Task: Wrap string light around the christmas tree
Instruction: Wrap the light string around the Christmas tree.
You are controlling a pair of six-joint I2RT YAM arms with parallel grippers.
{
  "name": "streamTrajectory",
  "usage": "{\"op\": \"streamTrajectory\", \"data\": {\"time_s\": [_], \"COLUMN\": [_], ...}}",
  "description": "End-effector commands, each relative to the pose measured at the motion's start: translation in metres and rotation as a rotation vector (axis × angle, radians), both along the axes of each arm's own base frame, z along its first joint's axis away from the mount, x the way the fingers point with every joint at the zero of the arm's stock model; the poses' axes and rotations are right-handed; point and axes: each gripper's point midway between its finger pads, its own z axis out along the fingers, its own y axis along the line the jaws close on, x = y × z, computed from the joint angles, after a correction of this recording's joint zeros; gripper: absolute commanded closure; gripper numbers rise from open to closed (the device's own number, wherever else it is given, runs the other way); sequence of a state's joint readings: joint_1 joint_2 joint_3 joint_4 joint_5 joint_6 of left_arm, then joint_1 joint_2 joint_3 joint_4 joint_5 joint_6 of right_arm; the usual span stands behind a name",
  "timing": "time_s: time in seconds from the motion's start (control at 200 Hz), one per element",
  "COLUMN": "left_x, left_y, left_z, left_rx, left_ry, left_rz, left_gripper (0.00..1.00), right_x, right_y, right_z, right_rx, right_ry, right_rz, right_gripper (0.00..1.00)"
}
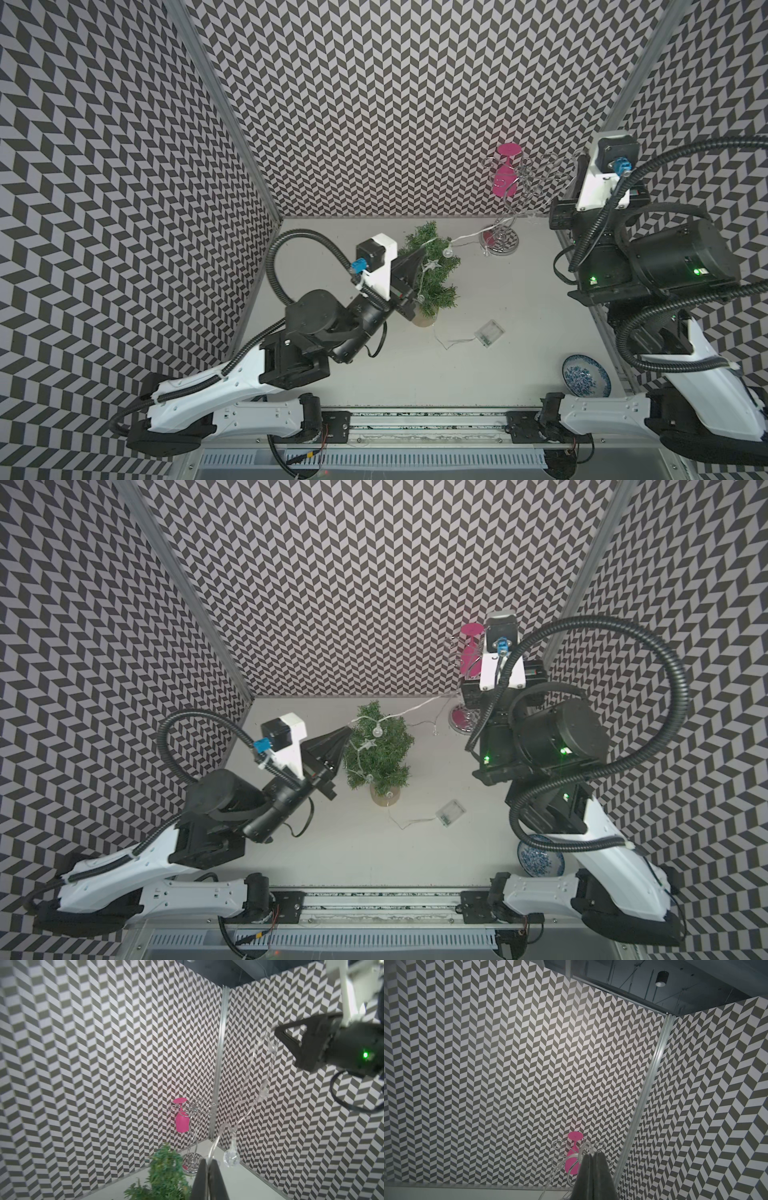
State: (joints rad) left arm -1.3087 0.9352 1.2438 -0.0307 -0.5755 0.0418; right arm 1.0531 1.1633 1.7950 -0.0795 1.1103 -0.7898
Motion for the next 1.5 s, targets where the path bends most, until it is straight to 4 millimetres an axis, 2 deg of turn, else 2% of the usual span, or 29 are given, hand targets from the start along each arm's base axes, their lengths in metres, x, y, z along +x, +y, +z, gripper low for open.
{"op": "streamTrajectory", "data": {"time_s": [0.0, 0.205, 0.335, 0.446, 0.616, 0.791, 0.866, 0.981, 1.146, 1.207, 1.297, 1.412, 1.497], "left_x": [0.005, 0.007, 0.005, 0.003, 0.002, -0.002, -0.004, -0.005, -0.008, -0.01, -0.009, -0.004, -0.004], "left_y": [0.016, 0.057, 0.087, 0.103, 0.121, 0.152, 0.164, 0.177, 0.201, 0.206, 0.2, 0.184, 0.182], "left_z": [-0.008, 0.032, 0.058, 0.071, 0.084, 0.106, 0.117, 0.13, 0.147, 0.154, 0.157, 0.15, 0.148], "left_rx": [0.091, 0.089, 0.06, 0.046, 0.04, 0.013, 0.002, 0.007, 0.0, -0.012, 0.007, 0.069, 0.065], "left_ry": [-0.003, -0.07, -0.112, -0.135, -0.16, -0.198, -0.214, -0.237, -0.267, -0.274, -0.274, -0.25, -0.243], "left_rz": [0.079, 0.198, 0.26, 0.292, 0.347, 0.414, 0.442, 0.489, 0.563, 0.567, 0.562, 0.565, 0.558], "left_gripper": [1.0, 1.0, 1.0, 1.0, 1.0, 1.0, 1.0, 1.0, 1.0, 1.0, 1.0, 1.0, 1.0], "right_x": [-0.002, -0.01, -0.028, -0.043, -0.054, -0.066, -0.075, -0.088, -0.097, -0.098, -0.098, -0.082, -0.066], "right_y": [0.005, 0.029, 0.041, 0.051, 0.065, 0.074, 0.084, 0.102, 0.136, 0.144, 0.155, 0.178, 0.203], "right_z": [-0.019, -0.027, -0.019, -0.014, -0.011, -0.008, -0.009, -0.017, -0.041, -0.047, -0.053, -0.063, -0.074], "right_rx": [0.048, 0.031, 0.04, 0.006, 0.01, 0.028, 0.021, -0.005, -0.052, -0.051, -0.014, -0.002, 0.006], "right_ry": [0.043, 0.083, 0.078, 0.067, 0.086, 0.095, 0.102, 0.124, 0.133, 0.132, 0.13, 0.177, 0.249], "right_rz": [0.029, 0.099, 0.139, 0.14, 0.175, 0.242, 0.294, 0.342, 0.375, 0.38, 0.404, 0.425, 0.503], "right_gripper": [1.0, 1.0, 1.0, 1.0, 1.0, 1.0, 1.0, 0.99, 0.97, 0.97, 0.96, 0.95, 0.95]}}
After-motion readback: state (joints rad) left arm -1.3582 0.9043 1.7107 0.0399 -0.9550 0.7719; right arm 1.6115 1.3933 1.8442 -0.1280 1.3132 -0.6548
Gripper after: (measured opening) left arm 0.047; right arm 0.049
